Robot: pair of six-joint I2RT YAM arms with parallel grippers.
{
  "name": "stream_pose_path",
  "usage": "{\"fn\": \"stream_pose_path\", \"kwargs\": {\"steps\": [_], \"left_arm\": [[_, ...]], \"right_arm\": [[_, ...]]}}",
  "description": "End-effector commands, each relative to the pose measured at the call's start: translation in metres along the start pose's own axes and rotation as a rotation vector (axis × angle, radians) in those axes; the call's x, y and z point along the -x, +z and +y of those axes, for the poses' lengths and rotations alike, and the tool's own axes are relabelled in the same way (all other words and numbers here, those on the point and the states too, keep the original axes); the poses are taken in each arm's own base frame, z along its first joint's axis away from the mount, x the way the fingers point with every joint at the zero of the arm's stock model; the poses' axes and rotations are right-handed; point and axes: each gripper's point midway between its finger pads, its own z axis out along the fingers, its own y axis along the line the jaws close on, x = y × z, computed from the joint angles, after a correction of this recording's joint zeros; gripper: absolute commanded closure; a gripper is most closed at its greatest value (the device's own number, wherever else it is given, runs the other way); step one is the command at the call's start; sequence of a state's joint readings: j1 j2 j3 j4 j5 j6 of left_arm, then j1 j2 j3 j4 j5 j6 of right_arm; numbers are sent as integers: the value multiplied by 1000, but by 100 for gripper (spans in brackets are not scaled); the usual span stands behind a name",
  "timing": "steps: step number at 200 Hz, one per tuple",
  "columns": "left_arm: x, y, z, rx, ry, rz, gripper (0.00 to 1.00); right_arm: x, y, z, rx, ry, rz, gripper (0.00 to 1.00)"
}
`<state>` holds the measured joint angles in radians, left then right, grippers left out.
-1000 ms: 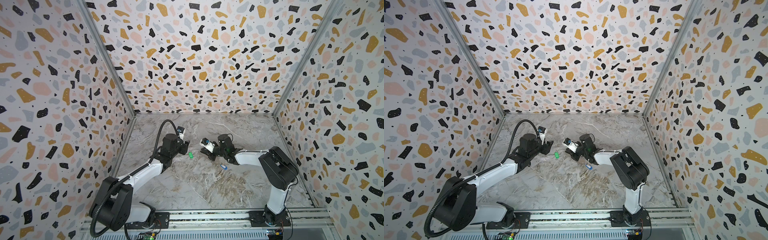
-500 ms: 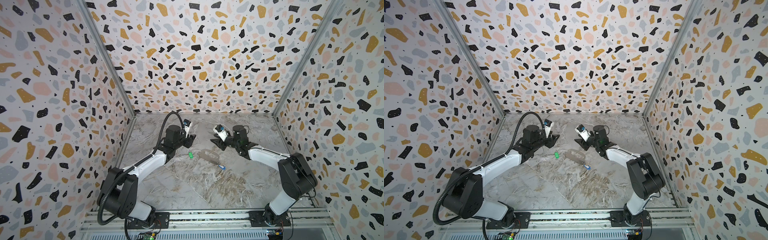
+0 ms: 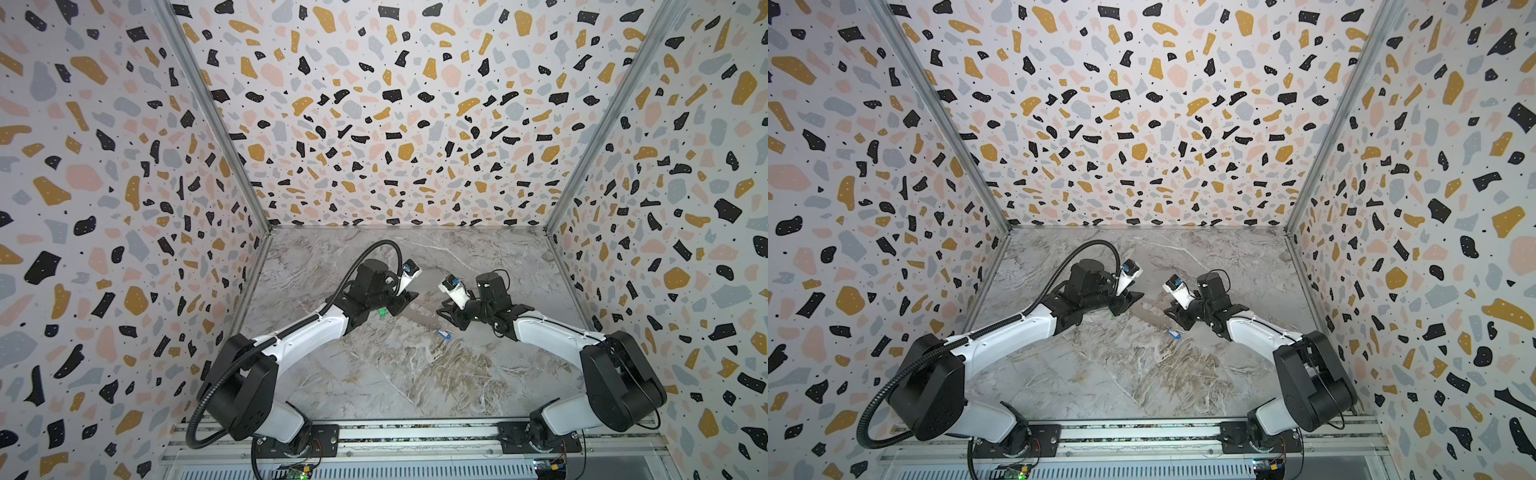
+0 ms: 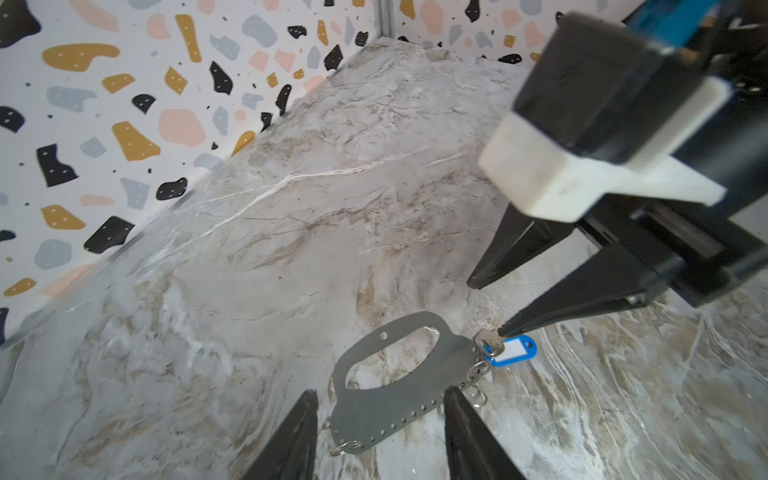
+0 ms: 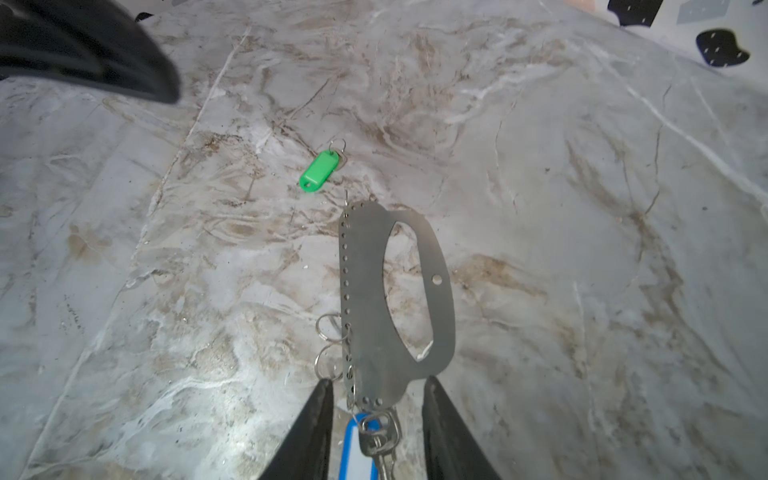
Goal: Remove the keys from the keyring
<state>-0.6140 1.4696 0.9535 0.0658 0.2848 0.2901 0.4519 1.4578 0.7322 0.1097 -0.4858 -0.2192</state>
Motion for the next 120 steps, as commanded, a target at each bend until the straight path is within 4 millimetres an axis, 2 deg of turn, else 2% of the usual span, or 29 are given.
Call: {"fn": "stream_pose_path", "kwargs": {"steps": [1,18,33,46,71,98,120], "left_arm": [[-1,0,-13,-61,193,-11,54],[-13,12,-18,-136,318,67,57],[-37,23,-24,-237,410,199,64],[-50,32,-24,-293,478,288,71],[-77,45,-29,-374,584,418,72],[-85,56,-36,-418,626,427,72],[-89,64,-49,-444,664,415,73]], "right_arm": [[-7,-9,-1,-44,54,26,62],[-11,-15,-12,-104,62,25,61],[-8,-22,-24,-167,64,1,60],[-4,-30,-35,-223,68,-40,59],[4,-46,-53,-324,97,-92,59],[3,-61,-63,-417,85,-97,59],[-2,-74,-66,-455,81,-105,59]]}}
